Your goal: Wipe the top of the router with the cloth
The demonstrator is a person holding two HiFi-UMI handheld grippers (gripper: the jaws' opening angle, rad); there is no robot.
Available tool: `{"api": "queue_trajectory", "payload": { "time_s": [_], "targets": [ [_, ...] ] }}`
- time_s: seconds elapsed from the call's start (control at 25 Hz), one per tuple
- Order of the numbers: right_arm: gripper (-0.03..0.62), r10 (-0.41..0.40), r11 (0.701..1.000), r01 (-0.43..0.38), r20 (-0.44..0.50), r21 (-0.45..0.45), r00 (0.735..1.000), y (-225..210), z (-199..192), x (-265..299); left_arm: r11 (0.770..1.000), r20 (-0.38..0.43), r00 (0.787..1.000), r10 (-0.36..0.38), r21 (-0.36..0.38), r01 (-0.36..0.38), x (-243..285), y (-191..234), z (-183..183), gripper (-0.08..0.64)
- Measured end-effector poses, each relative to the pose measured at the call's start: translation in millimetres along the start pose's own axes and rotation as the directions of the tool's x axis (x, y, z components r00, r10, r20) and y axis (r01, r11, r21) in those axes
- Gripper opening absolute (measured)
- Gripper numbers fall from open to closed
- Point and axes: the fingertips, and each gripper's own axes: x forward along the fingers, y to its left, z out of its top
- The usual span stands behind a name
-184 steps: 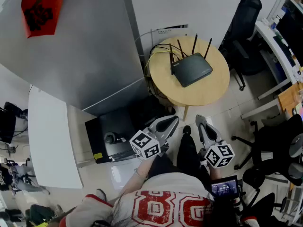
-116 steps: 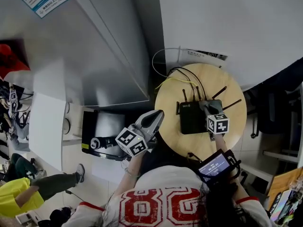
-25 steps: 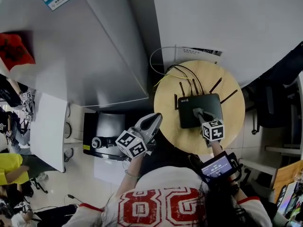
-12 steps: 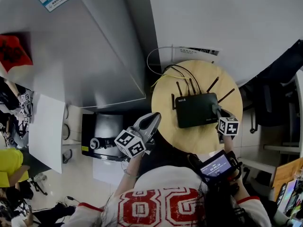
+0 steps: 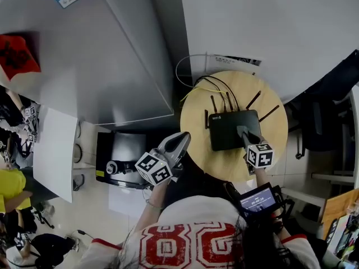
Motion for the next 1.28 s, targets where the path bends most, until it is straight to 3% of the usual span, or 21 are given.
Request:
{"api": "queue_trajectory", "payload": {
  "time_s": [0.2,0.44,0.56,0.88,1.28],
  "targets": [
    [0.041,0.184,0.981,-0.185,-0.025,-0.056,0.983,92.8,-6.1,17.7,1.0,-0.005,1.0,-0.012,0.007,0.012,0.7,-2.6,-1.7,-0.005],
    [0.041,0.235,0.969,-0.24,-0.079,-0.059,0.969,129.9,-27.9,29.7,1.0,-0.022,1.0,0.004,-0.014,-0.004,-2.2,-3.9,-4.0,-0.005],
    [0.041,0.205,0.975,-0.211,-0.089,-0.066,0.975,116.2,-33.7,27.2,1.0,-0.016,1.0,0.0,-0.016,0.0,-2.0,-3.3,-5.3,-0.005],
    [0.041,0.051,0.997,-0.049,-0.038,0.052,0.998,41.5,-36.8,6.7,1.0,-0.026,1.0,-0.009,-0.022,0.008,1.7,-5.6,-5.0,-0.005],
    [0.041,-0.132,0.986,0.136,-0.04,0.101,0.99,-56.2,-41.5,-23.9,1.0,-0.055,0.998,-0.019,-0.024,0.018,5.7,-14.3,-4.2,-0.005]
  ]
}}
